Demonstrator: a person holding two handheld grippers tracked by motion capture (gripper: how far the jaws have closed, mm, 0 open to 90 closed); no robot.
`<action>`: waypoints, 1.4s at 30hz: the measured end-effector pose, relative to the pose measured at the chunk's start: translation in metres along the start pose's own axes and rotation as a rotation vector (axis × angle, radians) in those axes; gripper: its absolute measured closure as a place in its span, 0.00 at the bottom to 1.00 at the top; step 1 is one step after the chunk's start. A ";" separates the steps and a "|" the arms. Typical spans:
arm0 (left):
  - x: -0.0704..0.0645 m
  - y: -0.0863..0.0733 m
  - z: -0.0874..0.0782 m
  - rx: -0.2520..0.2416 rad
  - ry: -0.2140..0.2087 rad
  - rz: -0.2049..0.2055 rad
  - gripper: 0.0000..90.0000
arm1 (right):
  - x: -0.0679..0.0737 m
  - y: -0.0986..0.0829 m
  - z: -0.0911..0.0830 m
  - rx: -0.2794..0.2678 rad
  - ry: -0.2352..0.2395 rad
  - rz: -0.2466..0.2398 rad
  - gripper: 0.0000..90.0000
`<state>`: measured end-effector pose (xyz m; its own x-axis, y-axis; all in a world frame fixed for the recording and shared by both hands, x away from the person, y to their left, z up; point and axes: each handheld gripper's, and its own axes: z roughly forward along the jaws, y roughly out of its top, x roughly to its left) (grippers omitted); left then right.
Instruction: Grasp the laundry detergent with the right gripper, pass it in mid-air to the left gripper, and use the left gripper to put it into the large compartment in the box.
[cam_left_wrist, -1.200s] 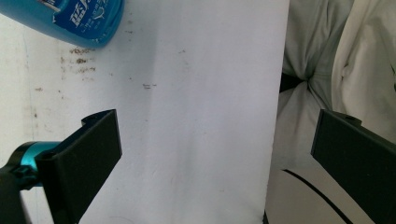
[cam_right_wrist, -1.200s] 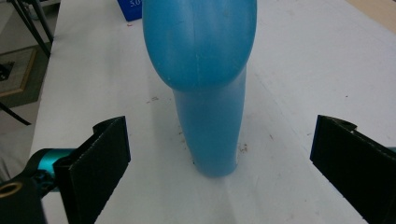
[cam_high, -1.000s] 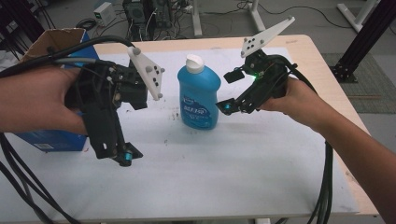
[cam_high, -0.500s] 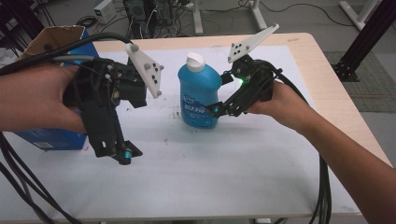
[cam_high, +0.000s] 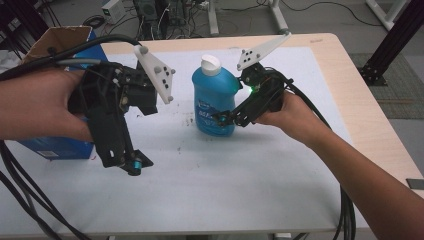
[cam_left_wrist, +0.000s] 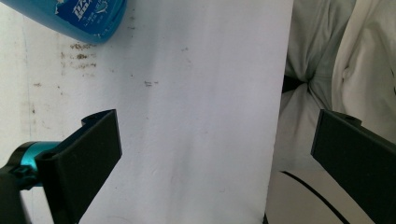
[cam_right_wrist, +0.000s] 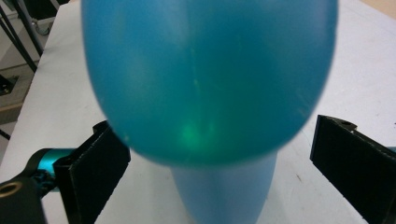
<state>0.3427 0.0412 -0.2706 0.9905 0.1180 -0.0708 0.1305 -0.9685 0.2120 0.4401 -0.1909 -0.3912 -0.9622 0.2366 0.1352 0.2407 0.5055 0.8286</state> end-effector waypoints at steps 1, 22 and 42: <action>0.000 0.000 0.000 0.001 0.001 0.001 0.02 | 0.000 0.000 0.000 0.000 0.000 0.000 0.04; 0.000 -0.006 -0.002 -0.001 0.002 -0.005 0.02 | 0.005 -0.013 0.017 -0.117 -0.044 0.008 0.18; 0.000 -0.008 -0.001 -0.002 0.001 -0.013 0.02 | 0.005 -0.018 0.018 -0.161 -0.044 -0.014 0.31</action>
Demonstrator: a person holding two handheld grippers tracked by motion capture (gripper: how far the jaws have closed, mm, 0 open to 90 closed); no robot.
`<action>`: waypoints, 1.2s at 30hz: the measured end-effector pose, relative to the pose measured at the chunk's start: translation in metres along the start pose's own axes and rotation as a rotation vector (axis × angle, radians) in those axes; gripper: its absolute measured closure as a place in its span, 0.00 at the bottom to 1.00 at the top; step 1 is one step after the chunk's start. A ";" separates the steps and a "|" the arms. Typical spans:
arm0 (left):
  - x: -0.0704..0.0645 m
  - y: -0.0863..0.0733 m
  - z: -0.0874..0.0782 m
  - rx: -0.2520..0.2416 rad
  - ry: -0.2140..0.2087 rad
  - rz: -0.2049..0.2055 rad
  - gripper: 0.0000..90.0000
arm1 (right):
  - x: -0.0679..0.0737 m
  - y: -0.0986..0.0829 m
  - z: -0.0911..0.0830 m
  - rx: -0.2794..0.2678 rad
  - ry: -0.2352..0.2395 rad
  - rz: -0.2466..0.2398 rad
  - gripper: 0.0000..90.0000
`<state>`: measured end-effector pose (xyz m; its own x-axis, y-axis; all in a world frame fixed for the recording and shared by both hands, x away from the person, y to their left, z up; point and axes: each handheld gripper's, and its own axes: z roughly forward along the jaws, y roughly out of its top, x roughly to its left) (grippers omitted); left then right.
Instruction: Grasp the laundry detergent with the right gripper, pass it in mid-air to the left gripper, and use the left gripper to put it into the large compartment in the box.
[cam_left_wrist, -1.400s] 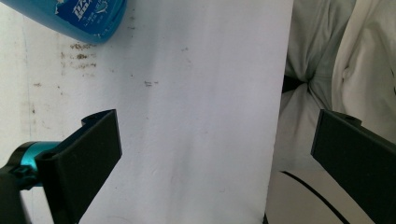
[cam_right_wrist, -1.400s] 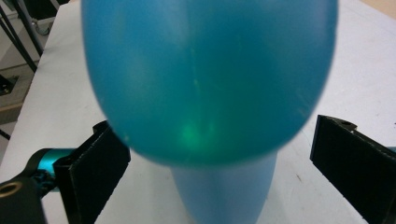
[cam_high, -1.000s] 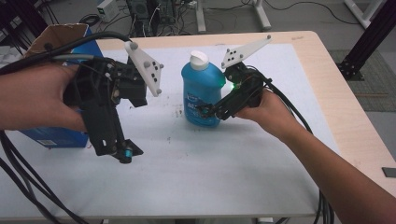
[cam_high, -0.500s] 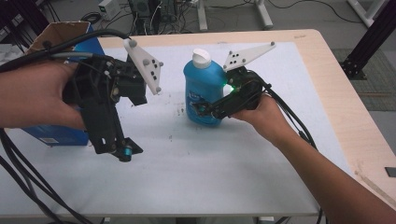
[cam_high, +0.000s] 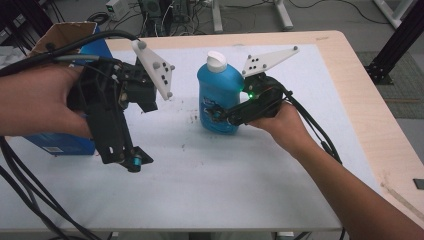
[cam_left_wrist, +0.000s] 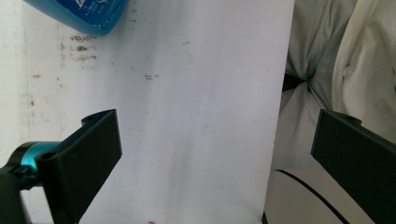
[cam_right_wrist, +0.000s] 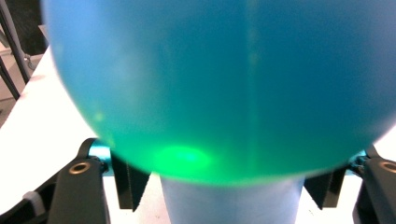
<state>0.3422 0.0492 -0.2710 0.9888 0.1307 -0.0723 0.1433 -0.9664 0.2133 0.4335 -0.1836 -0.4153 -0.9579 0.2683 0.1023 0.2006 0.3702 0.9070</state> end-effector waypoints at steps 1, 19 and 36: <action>0.000 0.000 0.000 -0.002 0.001 -0.001 0.02 | 0.000 0.000 0.000 0.000 0.000 0.000 0.31; 0.001 -0.001 0.000 -0.003 -0.003 -0.003 0.02 | 0.001 -0.001 0.000 -0.019 -0.004 -0.028 0.46; 0.004 -0.005 -0.005 -0.023 0.022 -0.025 0.02 | 0.009 0.004 -0.004 -0.015 -0.030 -0.078 0.50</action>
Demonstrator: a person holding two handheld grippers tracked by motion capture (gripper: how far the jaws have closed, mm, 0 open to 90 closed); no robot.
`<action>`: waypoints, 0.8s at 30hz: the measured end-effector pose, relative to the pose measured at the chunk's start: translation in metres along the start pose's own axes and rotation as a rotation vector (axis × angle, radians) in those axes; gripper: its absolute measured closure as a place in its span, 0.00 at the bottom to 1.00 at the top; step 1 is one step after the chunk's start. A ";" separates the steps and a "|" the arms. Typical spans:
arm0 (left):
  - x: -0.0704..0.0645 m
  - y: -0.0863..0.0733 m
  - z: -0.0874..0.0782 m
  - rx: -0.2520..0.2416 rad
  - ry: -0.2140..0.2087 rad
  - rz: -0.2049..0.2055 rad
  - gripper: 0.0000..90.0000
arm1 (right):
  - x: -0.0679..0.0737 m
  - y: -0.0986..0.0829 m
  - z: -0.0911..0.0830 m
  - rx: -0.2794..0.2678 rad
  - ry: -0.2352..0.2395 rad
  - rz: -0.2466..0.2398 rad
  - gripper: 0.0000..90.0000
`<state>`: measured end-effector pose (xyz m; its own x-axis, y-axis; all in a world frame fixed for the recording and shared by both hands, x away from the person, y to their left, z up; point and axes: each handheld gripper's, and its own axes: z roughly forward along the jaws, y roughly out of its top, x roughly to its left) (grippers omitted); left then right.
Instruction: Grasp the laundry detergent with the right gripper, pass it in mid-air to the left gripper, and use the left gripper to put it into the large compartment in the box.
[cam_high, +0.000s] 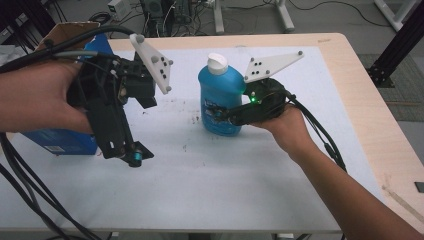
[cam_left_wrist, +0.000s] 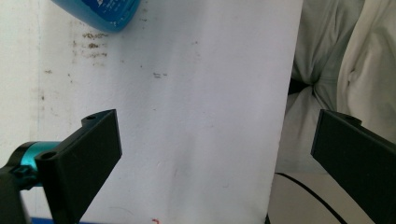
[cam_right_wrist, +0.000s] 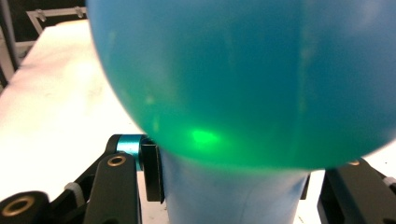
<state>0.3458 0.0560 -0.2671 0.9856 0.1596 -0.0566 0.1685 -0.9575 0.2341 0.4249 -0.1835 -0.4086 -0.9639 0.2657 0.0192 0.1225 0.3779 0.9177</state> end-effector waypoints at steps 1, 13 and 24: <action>0.000 0.000 -0.001 -0.003 0.000 -0.001 0.02 | 0.000 0.001 -0.001 -0.002 0.000 0.000 0.50; 0.005 0.008 -0.016 -0.028 0.014 -0.007 0.02 | 0.010 0.016 -0.023 0.028 0.075 -0.029 0.50; 0.013 0.025 -0.025 -0.021 0.005 0.011 0.02 | 0.026 0.028 -0.024 0.059 0.205 -0.097 0.50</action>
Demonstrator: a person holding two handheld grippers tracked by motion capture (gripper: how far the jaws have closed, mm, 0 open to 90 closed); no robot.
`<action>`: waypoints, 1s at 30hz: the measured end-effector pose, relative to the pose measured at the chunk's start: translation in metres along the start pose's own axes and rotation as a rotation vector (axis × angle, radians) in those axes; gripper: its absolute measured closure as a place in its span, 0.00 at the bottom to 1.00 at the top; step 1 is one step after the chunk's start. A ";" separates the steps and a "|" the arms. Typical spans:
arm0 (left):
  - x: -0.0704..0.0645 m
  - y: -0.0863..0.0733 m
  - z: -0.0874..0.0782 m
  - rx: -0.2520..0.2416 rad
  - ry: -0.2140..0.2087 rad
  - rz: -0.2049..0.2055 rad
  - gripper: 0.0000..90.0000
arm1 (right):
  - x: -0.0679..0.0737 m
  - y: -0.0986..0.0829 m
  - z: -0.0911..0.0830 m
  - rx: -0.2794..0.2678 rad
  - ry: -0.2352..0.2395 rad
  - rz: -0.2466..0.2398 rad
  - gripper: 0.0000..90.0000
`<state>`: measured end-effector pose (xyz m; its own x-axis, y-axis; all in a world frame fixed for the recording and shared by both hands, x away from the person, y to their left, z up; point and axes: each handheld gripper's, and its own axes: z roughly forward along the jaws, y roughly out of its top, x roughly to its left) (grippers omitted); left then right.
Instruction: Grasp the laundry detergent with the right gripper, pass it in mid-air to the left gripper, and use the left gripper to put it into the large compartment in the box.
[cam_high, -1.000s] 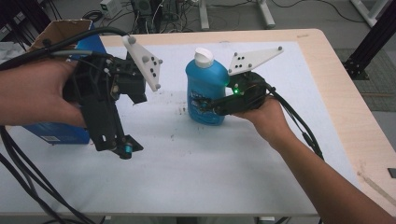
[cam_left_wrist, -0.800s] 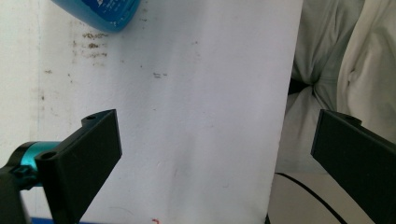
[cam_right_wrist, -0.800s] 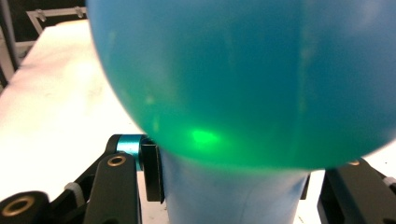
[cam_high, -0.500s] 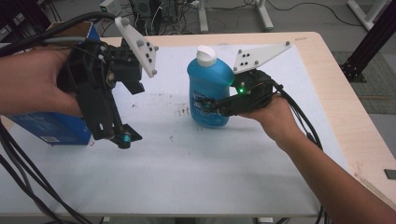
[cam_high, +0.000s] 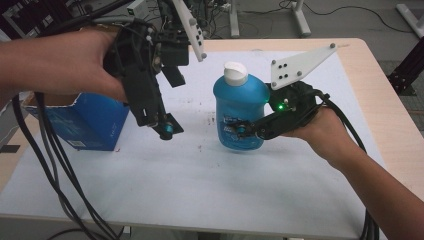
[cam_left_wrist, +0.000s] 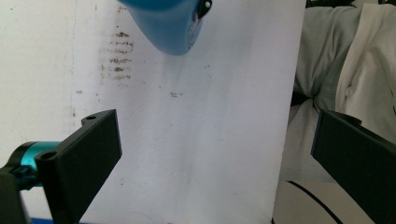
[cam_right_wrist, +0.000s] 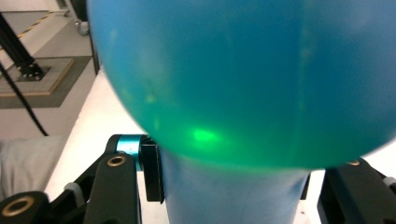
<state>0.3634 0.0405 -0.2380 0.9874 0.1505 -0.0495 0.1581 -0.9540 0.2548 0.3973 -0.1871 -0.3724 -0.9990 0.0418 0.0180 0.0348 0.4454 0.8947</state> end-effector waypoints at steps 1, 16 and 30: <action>0.000 0.001 -0.001 -0.001 0.002 0.000 0.02 | 0.001 0.001 0.002 0.005 0.012 -0.004 0.50; 0.001 0.025 0.001 0.020 -0.015 0.058 0.02 | 0.017 0.013 0.013 0.028 0.064 -0.042 0.50; 0.002 0.036 0.010 0.031 -0.028 0.074 0.02 | 0.024 0.023 0.030 0.042 0.084 -0.044 0.50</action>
<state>0.3706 0.0041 -0.2382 0.9957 0.0718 -0.0591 0.0835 -0.9698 0.2290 0.3755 -0.1487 -0.3647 -0.9984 -0.0531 0.0183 -0.0096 0.4827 0.8757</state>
